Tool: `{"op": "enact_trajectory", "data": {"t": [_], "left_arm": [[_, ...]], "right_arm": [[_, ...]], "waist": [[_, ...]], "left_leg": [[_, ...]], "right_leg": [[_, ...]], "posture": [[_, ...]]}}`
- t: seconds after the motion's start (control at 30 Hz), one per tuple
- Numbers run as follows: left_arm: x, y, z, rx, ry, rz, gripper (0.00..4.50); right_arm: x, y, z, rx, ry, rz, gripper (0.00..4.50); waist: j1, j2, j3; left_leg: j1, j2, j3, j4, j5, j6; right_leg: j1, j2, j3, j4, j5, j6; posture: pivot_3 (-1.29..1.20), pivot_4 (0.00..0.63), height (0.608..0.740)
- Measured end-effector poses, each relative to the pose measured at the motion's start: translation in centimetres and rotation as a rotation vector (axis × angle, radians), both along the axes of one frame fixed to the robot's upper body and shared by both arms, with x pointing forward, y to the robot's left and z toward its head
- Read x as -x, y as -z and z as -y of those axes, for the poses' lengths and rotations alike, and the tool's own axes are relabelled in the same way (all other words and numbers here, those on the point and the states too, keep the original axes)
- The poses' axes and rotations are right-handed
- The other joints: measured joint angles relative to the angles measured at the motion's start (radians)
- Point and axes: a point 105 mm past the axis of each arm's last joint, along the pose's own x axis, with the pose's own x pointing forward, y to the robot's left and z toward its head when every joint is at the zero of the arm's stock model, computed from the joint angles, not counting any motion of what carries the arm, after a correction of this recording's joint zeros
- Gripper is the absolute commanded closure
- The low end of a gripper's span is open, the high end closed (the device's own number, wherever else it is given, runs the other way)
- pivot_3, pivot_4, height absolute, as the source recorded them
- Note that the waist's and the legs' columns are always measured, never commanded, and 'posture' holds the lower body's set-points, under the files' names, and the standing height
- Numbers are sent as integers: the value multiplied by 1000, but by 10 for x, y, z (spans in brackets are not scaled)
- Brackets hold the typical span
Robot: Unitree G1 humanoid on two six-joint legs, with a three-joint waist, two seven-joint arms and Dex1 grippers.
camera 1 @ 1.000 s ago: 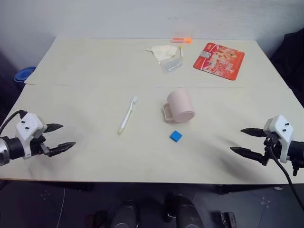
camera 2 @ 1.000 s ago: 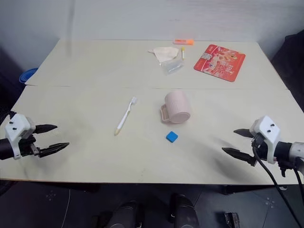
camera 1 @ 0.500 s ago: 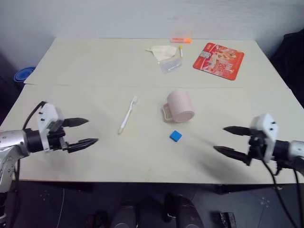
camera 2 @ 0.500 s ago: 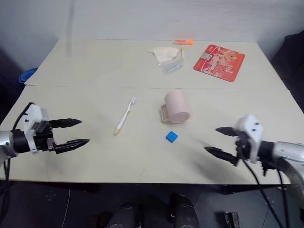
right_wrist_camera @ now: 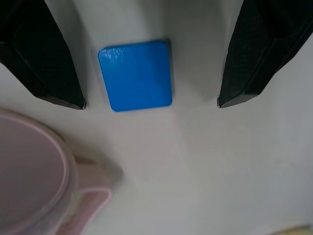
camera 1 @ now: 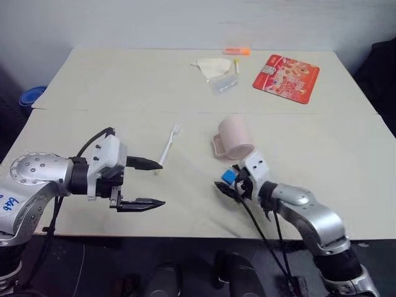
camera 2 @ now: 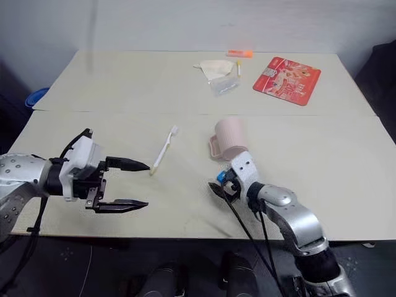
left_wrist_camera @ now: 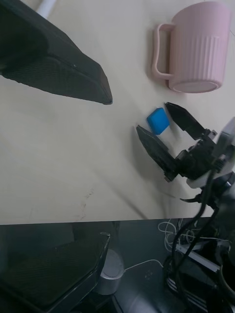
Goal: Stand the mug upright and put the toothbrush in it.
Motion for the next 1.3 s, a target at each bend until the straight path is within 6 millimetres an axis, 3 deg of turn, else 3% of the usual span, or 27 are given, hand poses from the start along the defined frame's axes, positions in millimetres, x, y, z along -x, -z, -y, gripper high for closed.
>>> {"op": "enact_trajectory", "data": {"t": [0.13, 0.17, 0.27, 0.5, 0.73, 0.8, 0.97, 1.07, 1.17, 1.3], "left_arm": [[-1, -2, 4, -5, 18, 10, 31], [-1, -2, 5, -6, 20, 9, 7], [-1, -1, 5, -8, 23, 4, 0], [-3, -1, 6, -6, 16, 27, 0], [-8, 0, 13, 21, 45, 41, 0], [-13, 0, 15, 31, 50, 49, 0], [-21, 2, 26, 64, 94, 43, 0], [-24, -2, 36, 86, 130, 61, 0], [-27, -5, 42, 97, 154, 74, 0], [-30, -12, 52, 112, 188, 102, 0]], "right_arm": [[-2, 3, -3, 21, 2, 13, 0], [-3, 3, -4, 23, 4, 15, 185], [-4, 4, -3, 29, 19, 24, 862], [0, 6, -1, 23, 21, 24, 3000], [0, 4, 11, 33, 56, 26, 3000], [-3, 1, 31, 45, 123, 31, 3000], [-3, -22, 135, 123, 439, 66, 3000], [1, -33, 187, 119, 619, 84, 3000], [7, -26, 219, 92, 740, 45, 3000], [14, -9, 248, 11, 867, -18, 1634]], "waist": [[-3, 0, 0], [-4, 0, 0], [-5, -1, -1], [-5, -3, -2], [5, -4, -2], [6, -4, -2], [5, -4, -2], [1, -4, -2], [-4, -4, -2], [-4, -4, -2]], "left_leg": [[2, 1, 4, 0, -1, 0], [3, 2, 5, 0, -1, 1], [4, 2, 6, 0, -1, 1], [5, 2, 7, 0, -2, 1], [4, 1, 7, 0, -2, 2], [4, 1, 8, 0, -2, 3], [1, 0, 9, 0, -4, 7], [1, 0, 11, 0, -4, 7], [3, 1, 12, 0, -4, 6], [4, 1, 13, 0, -3, 5]], "right_leg": [[0, 4, 5, 0, 0, 0], [0, 4, 7, 0, 0, 0], [0, 5, 9, 1, 0, 0], [0, 5, 10, 1, 0, 0], [0, 5, 10, 0, 1, 1], [0, 4, 10, -1, 1, 2], [-1, 4, 11, -2, 3, 6], [-1, 6, 12, -2, 4, 6], [-1, 8, 14, -3, 4, 6], [-1, 7, 15, -3, 4, 5]], "posture": [[0, 150, 740], [0, 150, 740], [0, 150, 740], [0, 150, 740], [0, 150, 740], [0, 150, 740], [0, 150, 740], [0, 150, 740], [0, 150, 740], [0, 150, 740]]}}
